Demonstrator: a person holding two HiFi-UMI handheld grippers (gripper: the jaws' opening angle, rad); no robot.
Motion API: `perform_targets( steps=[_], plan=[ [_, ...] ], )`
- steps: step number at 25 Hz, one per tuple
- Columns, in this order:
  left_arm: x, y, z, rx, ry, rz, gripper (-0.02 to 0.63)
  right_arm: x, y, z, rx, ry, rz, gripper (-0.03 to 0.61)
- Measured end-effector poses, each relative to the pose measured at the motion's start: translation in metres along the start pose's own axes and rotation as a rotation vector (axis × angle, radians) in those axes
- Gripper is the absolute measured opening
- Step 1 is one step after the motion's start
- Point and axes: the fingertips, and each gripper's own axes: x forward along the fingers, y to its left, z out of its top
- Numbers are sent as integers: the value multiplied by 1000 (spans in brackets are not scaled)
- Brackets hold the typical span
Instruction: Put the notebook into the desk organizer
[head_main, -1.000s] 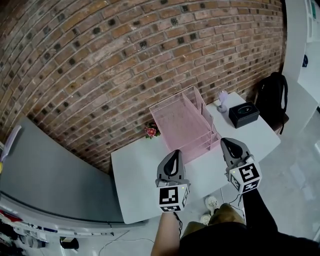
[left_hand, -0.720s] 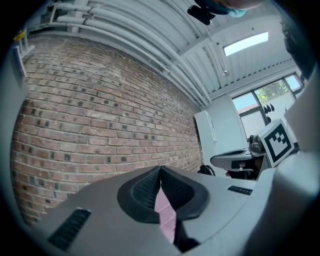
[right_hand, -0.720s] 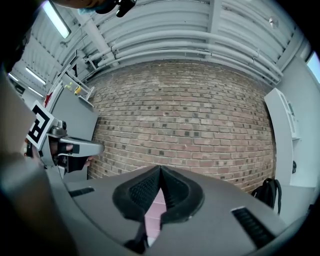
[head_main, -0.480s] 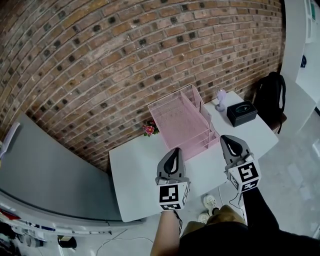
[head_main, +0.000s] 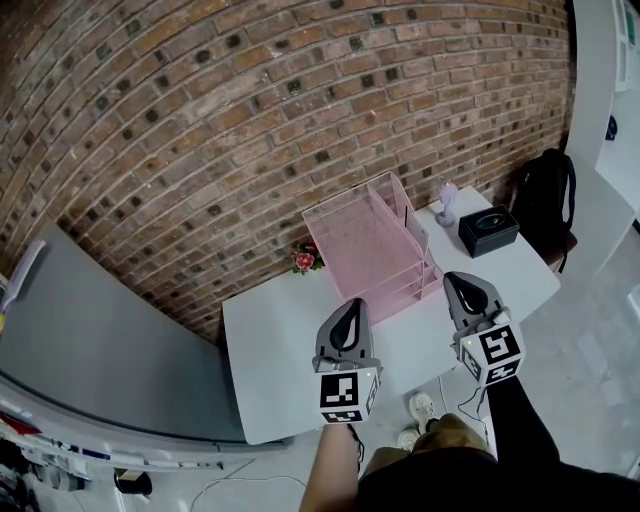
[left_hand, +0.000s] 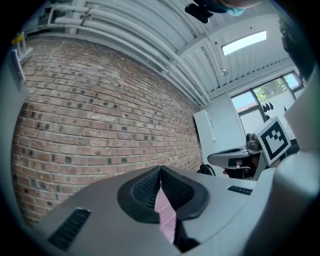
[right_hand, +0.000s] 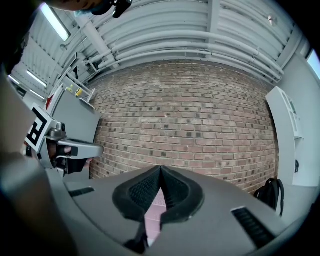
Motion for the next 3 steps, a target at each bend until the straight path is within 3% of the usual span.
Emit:
perform_targets(
  steps=[3],
  plan=[
    [-4,4,0,-2,0,6,15,1,4,-2,-3,9,0,20]
  ],
)
